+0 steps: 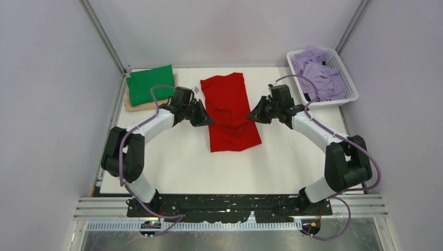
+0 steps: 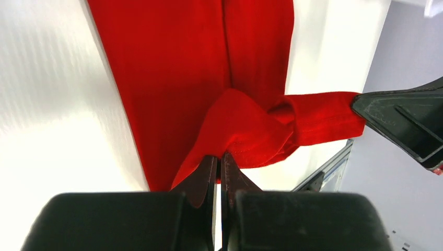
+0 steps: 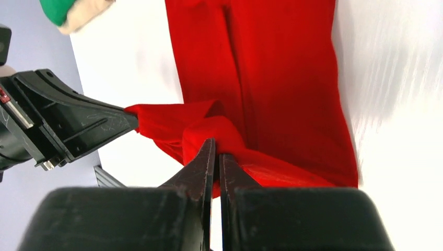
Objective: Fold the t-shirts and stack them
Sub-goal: Fold the folded rectangular tshirt in 1/3 of the way
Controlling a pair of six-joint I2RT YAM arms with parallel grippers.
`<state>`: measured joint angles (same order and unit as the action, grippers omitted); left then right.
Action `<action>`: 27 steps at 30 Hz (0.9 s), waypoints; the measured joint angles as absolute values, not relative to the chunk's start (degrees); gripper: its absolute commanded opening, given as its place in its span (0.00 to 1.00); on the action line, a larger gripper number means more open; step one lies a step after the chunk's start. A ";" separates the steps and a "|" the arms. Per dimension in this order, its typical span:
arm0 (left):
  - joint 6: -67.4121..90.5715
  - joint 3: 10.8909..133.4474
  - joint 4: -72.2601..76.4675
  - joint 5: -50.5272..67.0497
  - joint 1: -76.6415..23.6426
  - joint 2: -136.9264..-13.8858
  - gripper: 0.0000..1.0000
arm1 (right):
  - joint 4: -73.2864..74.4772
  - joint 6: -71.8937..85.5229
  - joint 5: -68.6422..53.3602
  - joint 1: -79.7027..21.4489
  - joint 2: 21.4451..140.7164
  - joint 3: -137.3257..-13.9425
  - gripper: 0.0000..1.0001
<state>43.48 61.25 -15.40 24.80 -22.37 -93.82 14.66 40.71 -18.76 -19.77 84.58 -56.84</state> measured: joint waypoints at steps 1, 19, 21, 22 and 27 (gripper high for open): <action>43.24 62.70 -15.49 25.15 -21.58 -95.11 0.00 | 14.55 40.71 -18.81 -19.33 86.02 -58.02 0.05; 38.35 82.70 -22.39 27.53 -13.58 -111.98 0.00 | 13.69 40.64 -22.57 -14.63 106.17 -74.54 0.05; 38.15 83.99 -22.65 28.21 -13.58 -113.54 0.00 | 13.67 40.64 -22.90 -14.44 107.44 -75.50 0.06; 38.02 84.53 -22.87 28.47 -13.58 -114.24 0.01 | 13.69 40.64 -23.14 -14.33 108.16 -76.01 0.06; 37.28 88.29 -23.97 29.30 -13.56 -117.67 0.23 | 13.74 40.18 -23.92 -13.67 112.77 -79.42 0.13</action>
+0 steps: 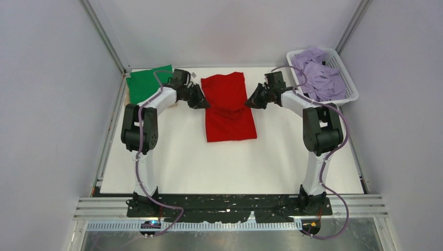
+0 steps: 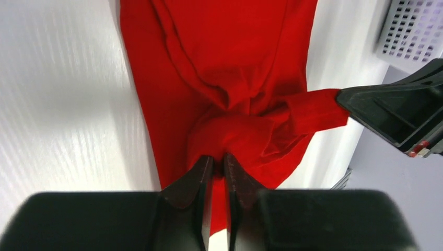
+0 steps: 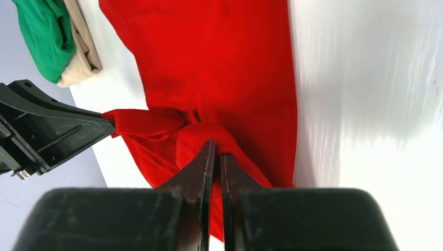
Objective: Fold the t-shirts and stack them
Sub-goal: Fold the folded rectangular tshirt in 1/3 of the way
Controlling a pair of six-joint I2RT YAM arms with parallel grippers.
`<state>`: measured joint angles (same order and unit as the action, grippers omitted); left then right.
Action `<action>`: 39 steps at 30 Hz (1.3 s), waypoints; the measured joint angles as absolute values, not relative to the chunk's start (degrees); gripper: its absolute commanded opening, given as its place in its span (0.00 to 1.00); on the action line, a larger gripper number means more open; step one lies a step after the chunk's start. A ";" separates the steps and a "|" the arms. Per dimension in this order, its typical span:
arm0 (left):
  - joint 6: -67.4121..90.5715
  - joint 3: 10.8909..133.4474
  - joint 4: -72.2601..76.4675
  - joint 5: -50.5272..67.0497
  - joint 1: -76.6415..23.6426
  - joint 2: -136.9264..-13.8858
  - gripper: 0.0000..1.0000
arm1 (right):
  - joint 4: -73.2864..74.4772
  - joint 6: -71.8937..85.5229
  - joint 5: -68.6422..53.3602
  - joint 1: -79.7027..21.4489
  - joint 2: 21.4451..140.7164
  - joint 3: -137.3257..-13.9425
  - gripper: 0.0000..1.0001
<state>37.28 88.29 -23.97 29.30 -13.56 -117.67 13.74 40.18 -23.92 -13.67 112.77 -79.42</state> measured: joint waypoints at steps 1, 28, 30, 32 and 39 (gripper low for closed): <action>37.21 89.65 -24.01 29.63 -13.56 -118.85 0.31 | 13.76 39.92 -24.05 -13.50 113.71 -80.20 0.14; 34.83 62.50 -24.27 24.86 -12.75 -92.33 1.00 | 14.48 24.05 -23.31 -23.22 98.61 -67.18 0.95; 35.51 57.93 -23.62 24.56 -12.80 -90.08 1.00 | 13.28 24.10 -23.53 -26.35 100.44 -67.35 0.95; 36.03 53.74 -23.00 24.47 -12.91 -88.07 1.00 | 12.36 24.16 -23.40 -27.97 103.37 -68.84 0.96; 37.32 49.78 -21.37 24.49 -12.91 -84.64 0.99 | 9.08 24.32 -17.72 -27.92 120.18 -84.95 0.95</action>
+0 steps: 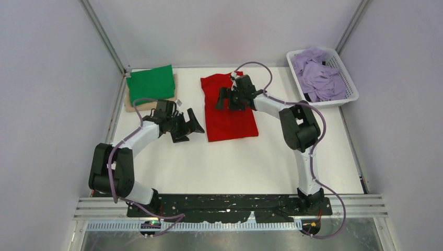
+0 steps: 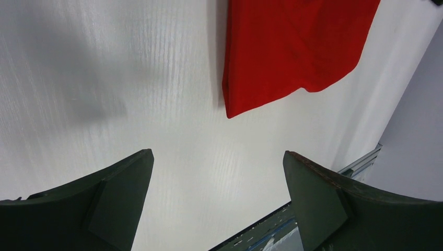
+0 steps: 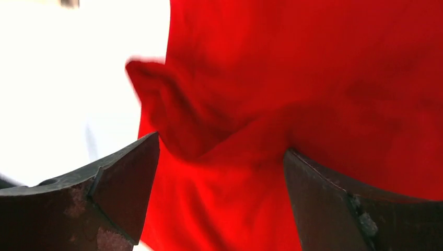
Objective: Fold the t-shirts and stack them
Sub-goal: Fold the folded rectangular tshirt in 1/3 of the way, then grab one side of the 2/3 rectangular tshirt with both arms
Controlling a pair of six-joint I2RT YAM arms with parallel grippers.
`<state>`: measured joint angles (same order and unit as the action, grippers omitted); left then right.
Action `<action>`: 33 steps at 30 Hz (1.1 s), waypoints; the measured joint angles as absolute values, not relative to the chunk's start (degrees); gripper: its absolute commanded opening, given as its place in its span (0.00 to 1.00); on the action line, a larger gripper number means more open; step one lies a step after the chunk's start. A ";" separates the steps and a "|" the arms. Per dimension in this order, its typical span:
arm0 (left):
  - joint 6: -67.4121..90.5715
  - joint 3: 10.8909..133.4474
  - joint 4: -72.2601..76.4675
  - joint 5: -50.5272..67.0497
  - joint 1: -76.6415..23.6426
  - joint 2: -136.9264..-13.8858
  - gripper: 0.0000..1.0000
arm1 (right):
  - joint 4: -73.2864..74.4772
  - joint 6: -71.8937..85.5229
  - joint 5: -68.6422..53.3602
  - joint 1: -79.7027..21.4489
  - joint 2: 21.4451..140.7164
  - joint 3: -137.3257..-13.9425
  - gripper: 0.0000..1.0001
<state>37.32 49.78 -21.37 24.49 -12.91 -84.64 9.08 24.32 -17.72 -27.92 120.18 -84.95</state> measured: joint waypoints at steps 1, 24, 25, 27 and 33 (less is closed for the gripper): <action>37.36 49.80 -20.84 24.51 -12.91 -84.64 1.00 | 8.88 24.29 -16.73 -27.66 122.74 -88.33 0.95; 38.57 56.14 -19.05 22.68 -20.38 -97.51 0.70 | -2.09 27.68 -15.05 -13.02 88.44 -53.58 0.97; 38.57 56.36 -19.05 22.37 -20.73 -98.00 0.67 | -2.09 27.94 -15.09 -11.77 87.24 -51.66 0.97; 38.65 56.88 -19.11 21.93 -21.32 -99.18 0.59 | -1.39 28.18 -15.29 -10.48 86.17 -48.05 0.99; 38.79 58.35 -19.29 20.67 -22.55 -101.21 0.55 | 3.40 28.53 -18.17 -11.57 87.50 -44.97 0.74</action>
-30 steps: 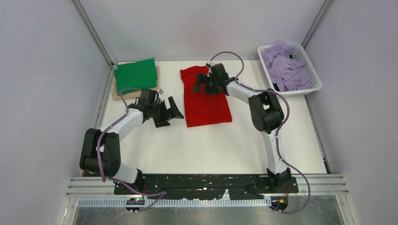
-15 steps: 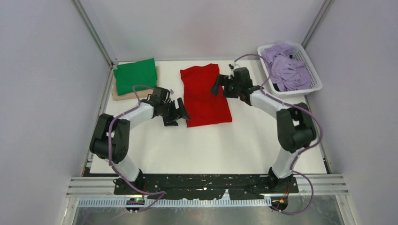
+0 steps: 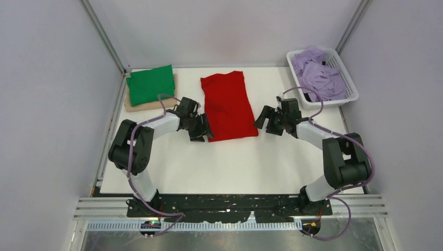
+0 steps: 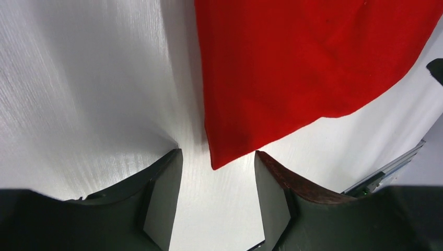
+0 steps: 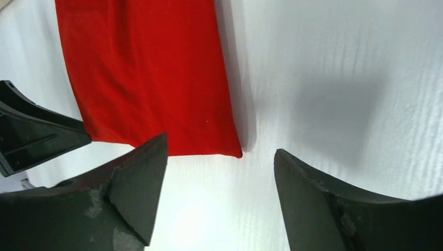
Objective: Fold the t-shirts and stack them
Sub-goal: Grab one side of the 2/3 rectangular tshirt with both arms, then fold the long partially folded tshirt into a neat square
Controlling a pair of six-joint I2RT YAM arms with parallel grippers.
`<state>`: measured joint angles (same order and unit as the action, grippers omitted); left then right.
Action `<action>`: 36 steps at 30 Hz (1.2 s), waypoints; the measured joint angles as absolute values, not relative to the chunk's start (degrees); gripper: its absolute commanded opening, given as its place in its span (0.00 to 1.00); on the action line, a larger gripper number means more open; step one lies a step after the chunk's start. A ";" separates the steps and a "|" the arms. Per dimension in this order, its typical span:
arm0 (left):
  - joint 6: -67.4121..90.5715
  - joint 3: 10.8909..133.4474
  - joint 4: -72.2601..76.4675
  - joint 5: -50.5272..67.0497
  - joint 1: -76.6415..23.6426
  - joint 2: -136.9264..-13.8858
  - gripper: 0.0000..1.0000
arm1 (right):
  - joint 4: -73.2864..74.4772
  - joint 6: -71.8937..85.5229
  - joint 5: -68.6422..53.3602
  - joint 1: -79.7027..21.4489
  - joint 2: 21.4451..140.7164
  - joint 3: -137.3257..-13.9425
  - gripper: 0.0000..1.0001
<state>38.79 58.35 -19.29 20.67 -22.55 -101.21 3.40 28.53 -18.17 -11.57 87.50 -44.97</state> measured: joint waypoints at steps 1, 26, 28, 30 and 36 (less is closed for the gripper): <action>38.79 58.83 -19.59 20.25 -22.81 -101.47 0.54 | 3.31 28.71 -18.94 -11.64 88.12 -44.99 0.72; 38.98 61.89 -21.63 15.55 -26.46 -104.60 0.00 | -3.16 31.97 -23.64 -14.17 96.95 -44.51 0.12; 38.83 61.91 -21.63 15.44 -26.55 -104.62 0.00 | -3.27 32.05 -23.62 -14.41 97.78 -44.64 0.06; 38.70 61.82 -21.52 15.55 -26.57 -104.57 0.00 | -3.22 32.21 -23.83 -14.50 98.06 -44.69 0.05; 37.80 52.95 -20.67 15.46 -26.98 -96.38 0.00 | 2.46 29.54 -23.00 -14.70 92.27 -41.65 0.05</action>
